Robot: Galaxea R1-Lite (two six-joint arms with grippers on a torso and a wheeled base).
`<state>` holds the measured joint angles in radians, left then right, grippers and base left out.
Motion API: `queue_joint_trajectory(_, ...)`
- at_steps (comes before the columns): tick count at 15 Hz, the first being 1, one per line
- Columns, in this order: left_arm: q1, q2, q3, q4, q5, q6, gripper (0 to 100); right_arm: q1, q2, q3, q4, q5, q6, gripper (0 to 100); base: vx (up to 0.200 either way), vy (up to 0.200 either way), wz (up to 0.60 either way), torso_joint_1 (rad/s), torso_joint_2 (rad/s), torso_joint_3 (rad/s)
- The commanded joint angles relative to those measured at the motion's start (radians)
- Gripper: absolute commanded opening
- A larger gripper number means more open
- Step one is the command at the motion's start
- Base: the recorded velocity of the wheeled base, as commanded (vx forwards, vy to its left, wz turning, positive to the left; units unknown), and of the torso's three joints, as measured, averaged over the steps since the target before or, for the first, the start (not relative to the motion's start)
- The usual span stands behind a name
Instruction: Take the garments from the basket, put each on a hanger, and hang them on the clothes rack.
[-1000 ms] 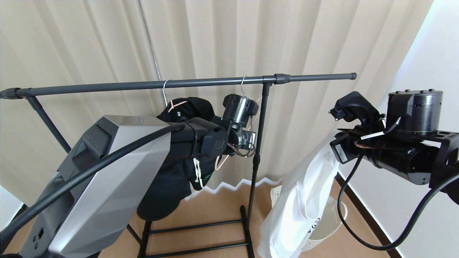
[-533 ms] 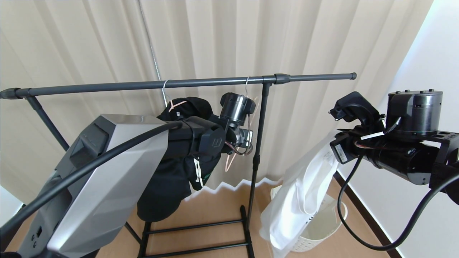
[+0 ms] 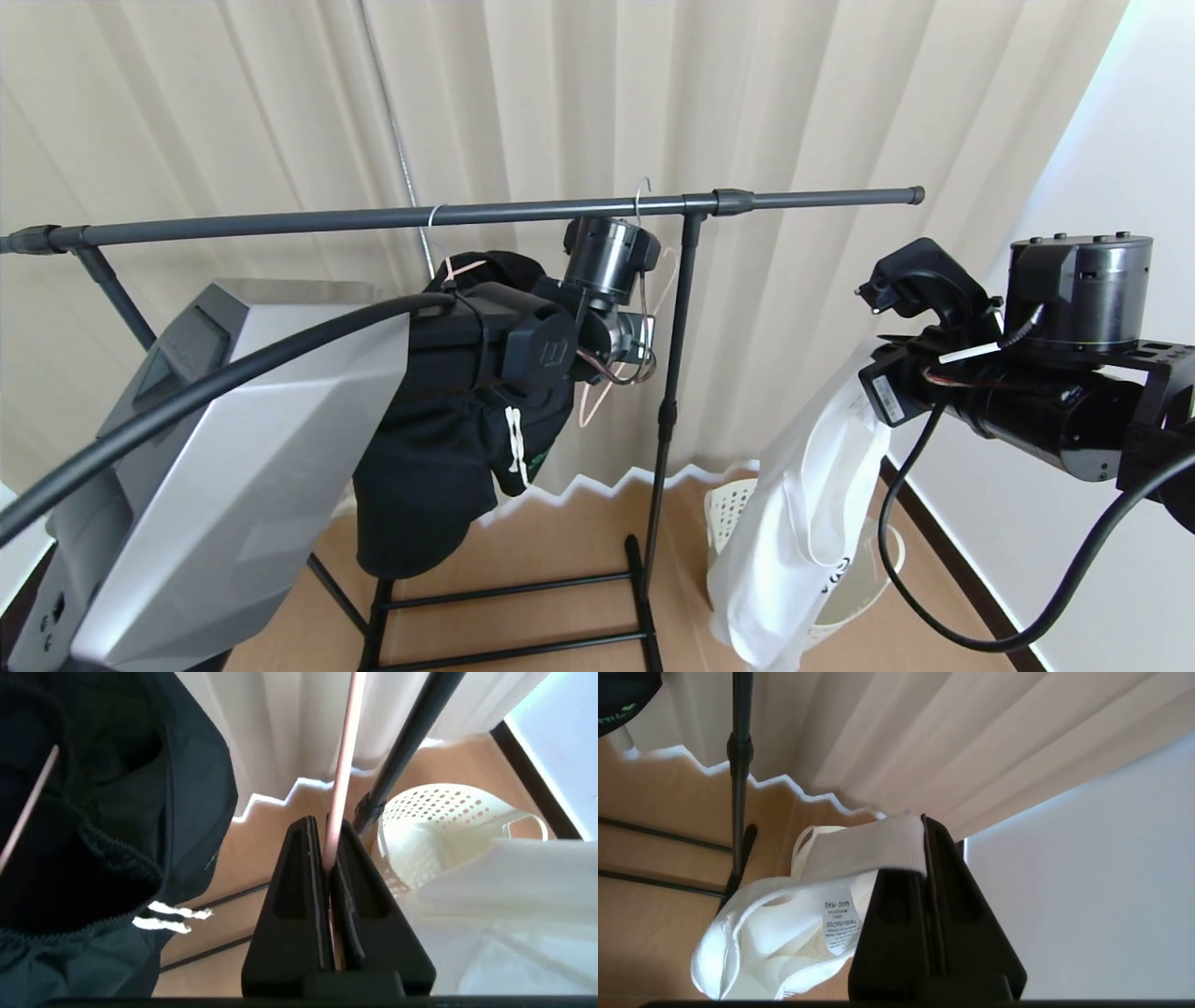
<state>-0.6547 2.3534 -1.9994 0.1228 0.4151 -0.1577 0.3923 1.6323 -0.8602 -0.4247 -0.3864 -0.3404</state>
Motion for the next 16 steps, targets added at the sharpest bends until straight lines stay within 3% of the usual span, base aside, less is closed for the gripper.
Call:
queue_joint_trajectory(1, -0.003, -0.039, -0.001, -0.002, 0.01, -0.005, 0, 0.0, 0.001, 0.001, 0.0, 0.0, 0.0, 0, 0.0, 0.0, 0.0, 0.0, 0.0, 0.0)
queue_joint_trajectory(7, -0.008, -0.095, 0.079, -0.022, 0.01, -0.014, 0, 0.0, 0.001, 0.001, 0.001, 0.0, 0.0, 0, 0.0, 0.0, 0.0, 0.0, 0.0, 0.0)
queue_joint_trajectory(11, -0.01, -0.186, 0.206, -0.034, 0.008, -0.014, 0, 0.0, 0.001, 0.001, 0.001, 0.0, 0.0, 0, 0.0, 0.0, 0.0, 0.0, 0.0, 0.0)
queue_joint_trajectory(13, -0.01, -0.24, 0.312, -0.089, 0.008, -0.013, 0, 0.002, 0.001, 0.003, 0.0, 0.0, 0.0, 0, 0.0, 0.0, 0.0, 0.0, 0.0, 0.0)
queue_joint_trajectory(16, -0.023, -0.385, 0.556, -0.207, 0.007, -0.006, 0, 0.003, 0.003, 0.003, 0.001, 0.0, 0.0, 0, 0.0, 0.0, 0.0, 0.0, 0.0, 0.0)
